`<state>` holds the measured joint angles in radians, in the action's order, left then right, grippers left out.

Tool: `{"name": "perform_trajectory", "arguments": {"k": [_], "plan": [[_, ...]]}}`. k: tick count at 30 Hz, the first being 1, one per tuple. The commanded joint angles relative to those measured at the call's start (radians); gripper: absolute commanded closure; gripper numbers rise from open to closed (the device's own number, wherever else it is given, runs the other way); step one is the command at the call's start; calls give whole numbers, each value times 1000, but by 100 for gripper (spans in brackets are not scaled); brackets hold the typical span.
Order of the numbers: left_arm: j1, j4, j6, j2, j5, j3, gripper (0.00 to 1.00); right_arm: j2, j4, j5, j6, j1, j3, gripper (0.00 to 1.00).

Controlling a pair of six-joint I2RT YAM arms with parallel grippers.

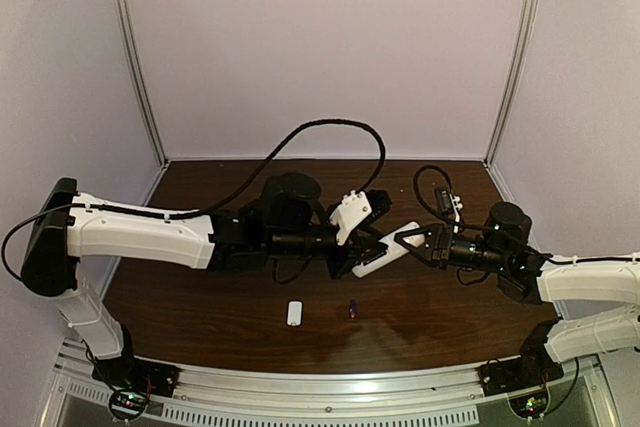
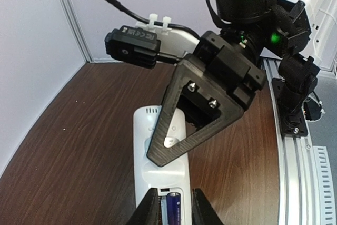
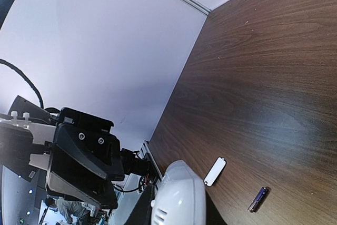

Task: Load the batteries into the remote control
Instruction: Load the battery into the battery compartment.

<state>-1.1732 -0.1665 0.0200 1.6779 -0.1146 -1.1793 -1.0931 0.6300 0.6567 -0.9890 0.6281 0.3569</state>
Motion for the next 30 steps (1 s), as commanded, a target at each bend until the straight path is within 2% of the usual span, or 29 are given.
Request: {"name": "perform_trajectory", "arguments": {"k": [1,4,8,10,11,15,18,25,30], "plan": [[5,-9,-89,8,43,-17,77,47,-22,-54,39,8,26,100],[7,-79,-175,-21,70,25,75,66,-58,-98,62,10,33,100],[8,-90,-232,-43,73,31,71,78,-114,-124,102,10,58,100],[9,-53,-131,-67,-3,26,70,61,-151,-94,125,11,88,100],[10,-17,-19,-90,-36,33,70,50,-162,-71,131,10,101,100],[13,-4,288,-228,-90,155,71,34,-183,9,132,10,122,100],[14,110,436,-260,-102,152,70,19,-190,66,122,13,141,100],[12,298,629,-262,-151,96,71,-38,-171,158,99,38,172,100],[12,370,686,-239,-160,45,77,-90,-163,197,99,73,196,100]]}}
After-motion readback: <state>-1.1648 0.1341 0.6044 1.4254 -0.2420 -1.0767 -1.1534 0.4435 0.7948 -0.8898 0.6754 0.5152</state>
